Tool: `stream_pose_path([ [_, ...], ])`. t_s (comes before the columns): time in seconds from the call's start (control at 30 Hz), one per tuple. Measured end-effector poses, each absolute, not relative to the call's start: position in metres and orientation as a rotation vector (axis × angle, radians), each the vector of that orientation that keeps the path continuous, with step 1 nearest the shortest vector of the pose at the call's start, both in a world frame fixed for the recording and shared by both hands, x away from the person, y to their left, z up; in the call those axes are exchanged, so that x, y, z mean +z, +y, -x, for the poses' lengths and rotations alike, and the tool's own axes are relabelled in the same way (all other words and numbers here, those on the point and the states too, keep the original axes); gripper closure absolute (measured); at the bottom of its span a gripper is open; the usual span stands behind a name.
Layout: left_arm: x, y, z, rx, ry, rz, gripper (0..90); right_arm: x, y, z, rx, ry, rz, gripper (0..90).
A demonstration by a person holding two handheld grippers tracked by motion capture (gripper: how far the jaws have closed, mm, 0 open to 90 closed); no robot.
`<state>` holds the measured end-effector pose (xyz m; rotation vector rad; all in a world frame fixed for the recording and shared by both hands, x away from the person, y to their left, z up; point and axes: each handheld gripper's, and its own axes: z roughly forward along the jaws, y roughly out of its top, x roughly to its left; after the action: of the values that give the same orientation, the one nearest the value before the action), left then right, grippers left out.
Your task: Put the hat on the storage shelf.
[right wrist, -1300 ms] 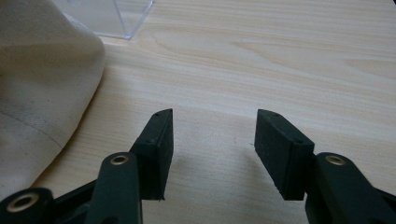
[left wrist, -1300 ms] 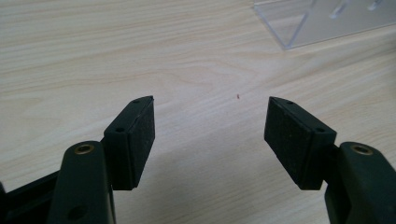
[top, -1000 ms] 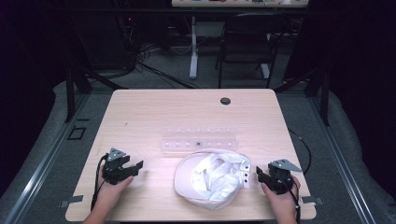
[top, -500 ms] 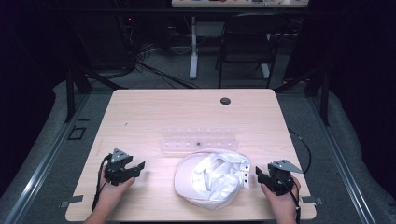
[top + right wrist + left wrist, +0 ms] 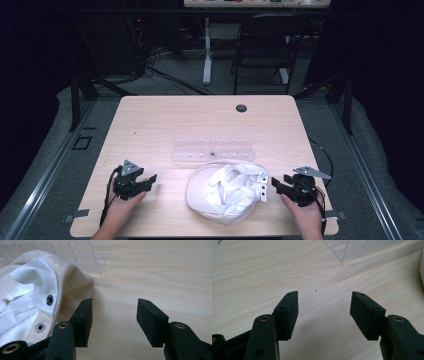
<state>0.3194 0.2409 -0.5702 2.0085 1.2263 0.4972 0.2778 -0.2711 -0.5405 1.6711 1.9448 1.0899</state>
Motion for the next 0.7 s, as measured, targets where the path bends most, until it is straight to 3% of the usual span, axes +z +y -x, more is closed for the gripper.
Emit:
stream_pose_path([
  [0.7,-0.572,0.237,-0.318,0.481,1.208,-2.025,40.0,-0.506,-0.278,-0.294,1.122,2.237,-2.022,48.5],
])
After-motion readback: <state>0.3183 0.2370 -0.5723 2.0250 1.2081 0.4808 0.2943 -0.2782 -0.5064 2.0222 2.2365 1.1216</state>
